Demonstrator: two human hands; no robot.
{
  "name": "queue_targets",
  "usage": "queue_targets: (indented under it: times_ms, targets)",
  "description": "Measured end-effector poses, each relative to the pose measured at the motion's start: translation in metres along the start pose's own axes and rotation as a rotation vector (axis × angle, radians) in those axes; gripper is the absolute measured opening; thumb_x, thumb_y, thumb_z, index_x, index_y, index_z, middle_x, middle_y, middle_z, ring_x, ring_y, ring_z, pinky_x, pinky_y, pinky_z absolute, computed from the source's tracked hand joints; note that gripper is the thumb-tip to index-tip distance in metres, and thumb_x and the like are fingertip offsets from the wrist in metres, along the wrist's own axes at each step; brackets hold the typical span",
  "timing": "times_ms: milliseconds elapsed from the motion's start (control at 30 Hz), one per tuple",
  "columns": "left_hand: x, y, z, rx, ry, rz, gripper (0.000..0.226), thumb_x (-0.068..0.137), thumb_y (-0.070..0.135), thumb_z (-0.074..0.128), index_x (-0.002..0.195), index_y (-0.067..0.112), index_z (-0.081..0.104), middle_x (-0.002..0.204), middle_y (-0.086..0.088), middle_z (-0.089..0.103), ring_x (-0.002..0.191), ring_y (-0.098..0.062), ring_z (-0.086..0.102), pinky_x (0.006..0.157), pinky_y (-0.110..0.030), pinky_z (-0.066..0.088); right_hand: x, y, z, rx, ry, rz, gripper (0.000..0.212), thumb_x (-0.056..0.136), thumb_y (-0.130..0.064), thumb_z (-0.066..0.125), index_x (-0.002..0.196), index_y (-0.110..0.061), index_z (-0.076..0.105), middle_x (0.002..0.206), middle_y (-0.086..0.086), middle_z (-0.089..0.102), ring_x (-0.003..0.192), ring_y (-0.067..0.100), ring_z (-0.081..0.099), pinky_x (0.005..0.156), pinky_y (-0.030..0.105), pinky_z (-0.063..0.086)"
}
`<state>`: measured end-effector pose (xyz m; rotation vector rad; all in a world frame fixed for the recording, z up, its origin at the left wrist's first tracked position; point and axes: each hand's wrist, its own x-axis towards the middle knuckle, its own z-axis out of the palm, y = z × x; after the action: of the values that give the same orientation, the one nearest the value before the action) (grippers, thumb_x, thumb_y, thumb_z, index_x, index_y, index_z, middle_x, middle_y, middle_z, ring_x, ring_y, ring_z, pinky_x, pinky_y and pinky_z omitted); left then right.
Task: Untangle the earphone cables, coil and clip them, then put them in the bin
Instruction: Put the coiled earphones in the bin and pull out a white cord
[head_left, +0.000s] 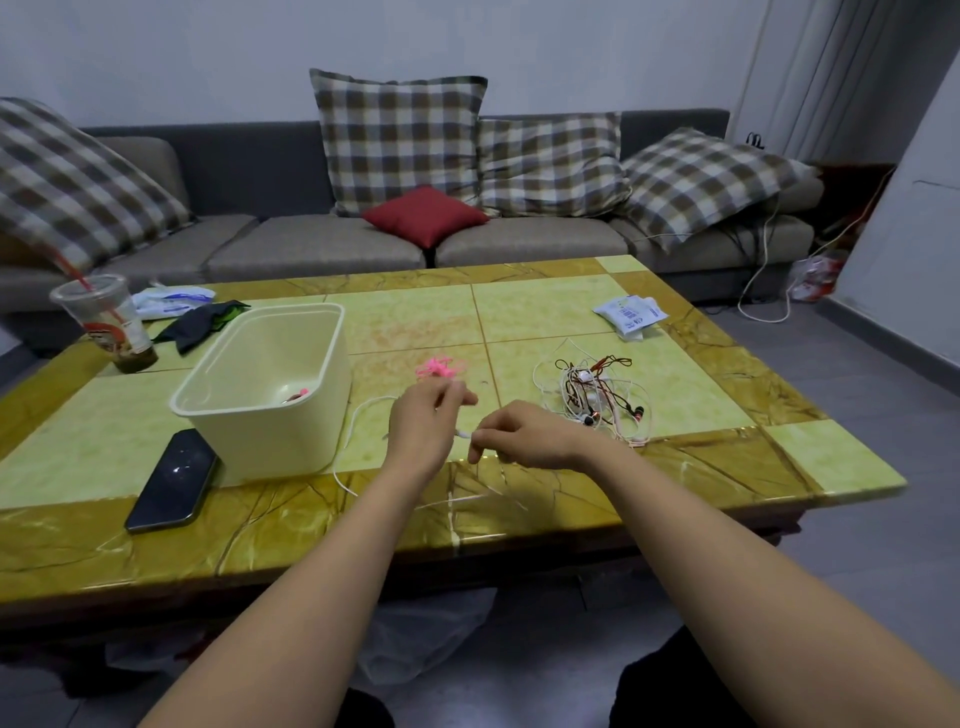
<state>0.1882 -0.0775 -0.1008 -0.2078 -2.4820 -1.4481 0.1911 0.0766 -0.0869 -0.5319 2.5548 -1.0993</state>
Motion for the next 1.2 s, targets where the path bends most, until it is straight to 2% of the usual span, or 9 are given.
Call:
queue_targets:
  times_ms: [67, 200, 367, 467, 567, 733, 967, 1100, 1200]
  targets:
    - [-0.002, -0.005, 0.0, 0.165, -0.148, -0.001, 0.035, 0.1, 0.025, 0.046, 0.083, 0.012, 0.073, 0.078, 0.005, 0.073, 0.076, -0.011, 0.065, 0.072, -0.029, 0.048, 0.002, -0.001, -0.005, 0.011, 0.195, -0.025, 0.027, 0.094, -0.018, 0.053, 0.07, -0.018, 0.066, 0.064, -0.002, 0.05, 0.058, 0.012, 0.041, 0.056, 0.028, 0.033]
    - [-0.007, 0.005, -0.005, -0.271, -0.388, -0.241, 0.04, 0.104, 0.028, 0.041, 0.08, 0.005, 0.063, 0.053, 0.002, 0.047, 0.048, -0.015, 0.045, 0.066, -0.036, 0.05, 0.005, 0.012, -0.012, 0.191, 0.447, -0.048, 0.027, 0.093, -0.018, 0.052, 0.067, -0.018, 0.058, 0.062, 0.0, 0.043, 0.058, 0.015, 0.036, 0.057, 0.029, 0.029]
    - [-0.011, 0.032, -0.001, -0.939, -0.42, -0.372, 0.03, 0.103, 0.031, 0.042, 0.09, 0.008, 0.056, 0.051, 0.006, 0.029, 0.044, -0.008, 0.031, 0.056, -0.022, 0.046, 0.01, 0.018, -0.003, 0.197, 0.398, -0.063, 0.027, 0.102, -0.021, 0.047, 0.082, -0.009, 0.061, 0.064, -0.003, 0.043, 0.052, 0.003, 0.037, 0.055, 0.027, 0.03]
    - [-0.003, 0.036, 0.005, -1.284, -0.244, -0.37, 0.028, 0.103, 0.028, 0.041, 0.089, 0.009, 0.055, 0.054, 0.005, 0.052, 0.053, -0.009, 0.057, 0.069, -0.026, 0.051, 0.008, 0.013, 0.002, 0.254, 0.219, -0.011, 0.028, 0.104, -0.016, 0.042, 0.092, 0.001, 0.06, 0.063, -0.002, 0.043, 0.047, 0.002, 0.035, 0.048, 0.022, 0.028]
    - [0.004, 0.023, 0.002, -0.986, -0.1, -0.257, 0.038, 0.105, 0.022, 0.039, 0.095, -0.008, 0.059, 0.089, -0.007, 0.073, 0.091, -0.011, 0.071, 0.092, -0.03, 0.051, 0.001, 0.006, 0.002, 0.152, 0.014, 0.007, 0.027, 0.103, -0.022, 0.045, 0.086, -0.013, 0.065, 0.063, -0.003, 0.042, 0.05, 0.008, 0.035, 0.046, 0.02, 0.029]
    - [-0.003, -0.001, -0.004, 0.182, -0.093, 0.028, 0.034, 0.101, 0.028, 0.047, 0.079, 0.016, 0.07, 0.074, 0.01, 0.07, 0.072, -0.001, 0.06, 0.065, -0.025, 0.039, -0.001, 0.001, -0.007, 0.061, 0.273, -0.051, 0.028, 0.085, -0.027, 0.051, 0.062, -0.012, 0.054, 0.061, 0.002, 0.038, 0.056, 0.012, 0.033, 0.055, 0.028, 0.026]
    - [-0.009, 0.018, -0.004, -0.802, -0.406, -0.409, 0.035, 0.106, 0.028, 0.036, 0.084, 0.007, 0.055, 0.052, 0.004, 0.034, 0.045, -0.012, 0.033, 0.072, -0.032, 0.056, 0.009, 0.018, -0.011, 0.275, 0.557, -0.059, 0.026, 0.093, -0.017, 0.051, 0.068, -0.017, 0.057, 0.057, -0.006, 0.039, 0.054, 0.011, 0.033, 0.056, 0.028, 0.027]
    - [-0.004, 0.029, 0.0, -1.249, -0.334, -0.406, 0.026, 0.104, 0.025, 0.038, 0.09, 0.01, 0.052, 0.055, 0.005, 0.043, 0.046, -0.008, 0.044, 0.068, -0.024, 0.046, 0.009, 0.016, -0.001, 0.229, 0.255, 0.0, 0.023, 0.1, -0.017, 0.047, 0.085, -0.01, 0.061, 0.067, 0.001, 0.043, 0.056, 0.01, 0.036, 0.05, 0.024, 0.032]
    - [-0.001, 0.018, 0.004, -1.046, -0.16, -0.275, 0.03, 0.106, 0.02, 0.035, 0.102, -0.002, 0.054, 0.085, -0.006, 0.072, 0.086, -0.019, 0.071, 0.092, -0.033, 0.052, 0.002, 0.008, 0.0, 0.175, -0.033, 0.055, 0.026, 0.102, -0.021, 0.046, 0.083, -0.014, 0.064, 0.062, -0.002, 0.041, 0.048, 0.008, 0.034, 0.044, 0.019, 0.029]
